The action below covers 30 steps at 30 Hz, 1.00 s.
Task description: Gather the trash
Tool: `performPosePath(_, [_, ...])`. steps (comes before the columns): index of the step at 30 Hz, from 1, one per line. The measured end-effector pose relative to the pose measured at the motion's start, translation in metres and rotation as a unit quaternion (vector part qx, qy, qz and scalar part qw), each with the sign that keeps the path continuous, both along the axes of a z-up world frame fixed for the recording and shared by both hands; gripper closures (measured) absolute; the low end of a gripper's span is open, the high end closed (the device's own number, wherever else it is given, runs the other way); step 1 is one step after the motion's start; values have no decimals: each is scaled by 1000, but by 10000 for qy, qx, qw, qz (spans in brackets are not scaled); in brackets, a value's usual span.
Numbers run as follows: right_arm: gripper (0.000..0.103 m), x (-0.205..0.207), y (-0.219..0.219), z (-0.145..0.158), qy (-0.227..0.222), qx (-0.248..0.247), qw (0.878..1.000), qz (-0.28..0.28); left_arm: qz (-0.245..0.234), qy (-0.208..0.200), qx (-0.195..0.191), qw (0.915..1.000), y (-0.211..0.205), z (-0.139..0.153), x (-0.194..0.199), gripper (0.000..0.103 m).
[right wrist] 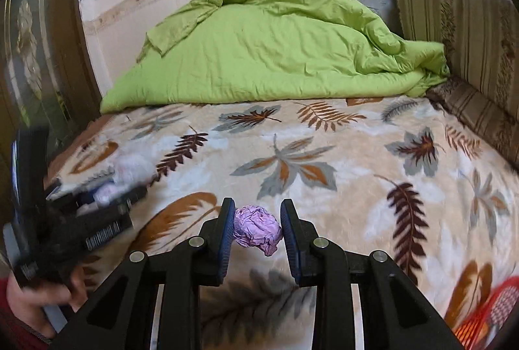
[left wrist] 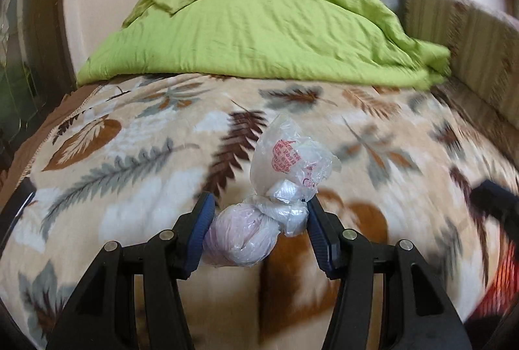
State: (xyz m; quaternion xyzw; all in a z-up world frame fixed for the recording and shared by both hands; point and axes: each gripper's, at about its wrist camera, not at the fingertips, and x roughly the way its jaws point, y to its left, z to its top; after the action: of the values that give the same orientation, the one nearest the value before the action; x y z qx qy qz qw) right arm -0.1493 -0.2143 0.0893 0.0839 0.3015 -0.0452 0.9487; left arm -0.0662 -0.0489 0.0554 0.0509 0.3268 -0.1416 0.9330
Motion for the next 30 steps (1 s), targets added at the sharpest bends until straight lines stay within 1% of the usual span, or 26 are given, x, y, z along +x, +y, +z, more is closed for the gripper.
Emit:
performPosePath(3, [72,-10,-5,2,-108,-3,9998,-136,-76,-115,140,9998,-2,3,-24,48])
performPosePath(5, [72,-13,-7,-2,-93,130,9997,-195,-94,-219,187,9995,-3,5,-39,48])
performPosePath(6, [72,-15,-9,-8,-26,283,9994,-206,-87,-296,210,9993,-3,6,-45,48])
performPosePath(7, [72,-13,-10,-10,37,319,9992,-228,-93,-361,246,9990,-3,6,-51,48])
performPosePath(9, [72,-15,-10,-9,-19,332,9991,-255,-101,-416,318,9986,-4,6,-56,48])
performPosePath(14, [72,-21,-13,-8,-21,330,9990,-308,-71,-436,345,9984,-4,4,-60,48])
performPosePath(20, [72,-22,-18,-9,23,370,9985,-393,-154,-529,395,9977,-8,3,-61,48])
performPosePath(30, [72,-16,-13,-12,94,356,9989,-285,-162,-469,339,9982,-8,-2,-55,48])
